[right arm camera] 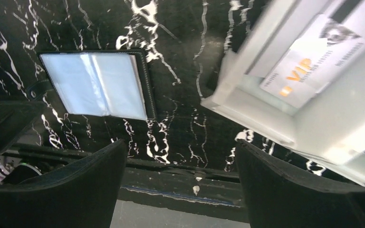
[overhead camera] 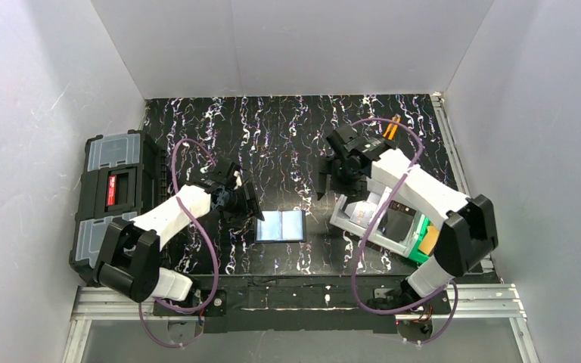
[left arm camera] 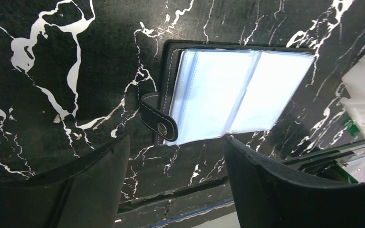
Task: Take the credit cards out of the card holder
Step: Close the card holder at the center of the board.
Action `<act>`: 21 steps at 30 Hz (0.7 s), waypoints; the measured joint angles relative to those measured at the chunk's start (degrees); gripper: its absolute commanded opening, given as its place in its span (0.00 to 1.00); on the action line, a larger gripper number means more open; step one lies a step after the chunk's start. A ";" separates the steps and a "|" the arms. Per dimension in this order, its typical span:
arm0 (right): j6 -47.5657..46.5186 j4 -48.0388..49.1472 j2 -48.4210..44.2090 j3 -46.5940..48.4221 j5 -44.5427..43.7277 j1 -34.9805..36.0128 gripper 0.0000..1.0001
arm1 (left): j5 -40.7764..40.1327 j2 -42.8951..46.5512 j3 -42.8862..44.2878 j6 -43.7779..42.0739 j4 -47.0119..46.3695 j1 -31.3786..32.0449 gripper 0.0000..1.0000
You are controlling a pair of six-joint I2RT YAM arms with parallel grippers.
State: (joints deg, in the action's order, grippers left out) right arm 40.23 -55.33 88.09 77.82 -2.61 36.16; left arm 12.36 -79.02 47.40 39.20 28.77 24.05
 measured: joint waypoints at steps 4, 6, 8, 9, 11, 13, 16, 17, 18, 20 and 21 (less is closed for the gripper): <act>-0.20 1.18 4.37 1.31 2.36 2.84 0.90 | -1.75 -1.09 0.00 0.00 -0.22 0.81 0.60; -0.24 1.79 5.90 1.64 3.58 4.17 0.90 | -2.60 -2.01 0.00 0.11 -0.55 1.18 0.57; -0.35 2.12 6.71 1.66 4.39 5.05 0.90 | -3.15 -3.17 0.02 0.07 -0.87 1.46 0.54; -0.46 2.45 7.28 1.68 5.14 5.79 0.90 | -3.43 -3.91 0.02 0.04 -1.07 1.64 0.51; -0.63 2.89 8.00 1.88 5.99 6.40 0.90 | -3.98 -5.01 0.02 0.07 -1.36 1.84 0.45; -0.81 3.43 8.83 2.03 6.47 6.82 0.90 | -4.35 -5.60 0.04 0.00 -1.46 2.01 0.36; -1.05 3.96 10.01 2.03 7.10 7.39 0.90 | -5.05 -5.88 0.35 -0.20 -1.33 2.05 0.18; -1.09 4.07 10.27 2.03 7.23 7.50 0.90 | -5.40 -5.88 0.52 -0.04 -1.31 2.05 0.13; -1.14 4.17 10.45 2.03 7.34 7.54 0.90 | -5.75 -5.88 0.81 -0.31 -1.20 2.05 0.07; -1.25 4.48 10.78 2.03 7.50 7.76 0.90 | -6.36 -5.88 1.60 -0.74 -0.85 2.05 0.00; -1.27 4.55 10.91 2.03 7.56 7.76 0.90 | -6.62 -5.88 1.95 -0.94 -0.74 2.05 0.00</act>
State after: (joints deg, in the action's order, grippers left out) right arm 38.96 -50.78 99.00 79.85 4.95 43.92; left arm 5.74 -84.90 49.34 38.26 28.03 26.11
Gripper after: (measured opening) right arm 0.904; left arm 0.064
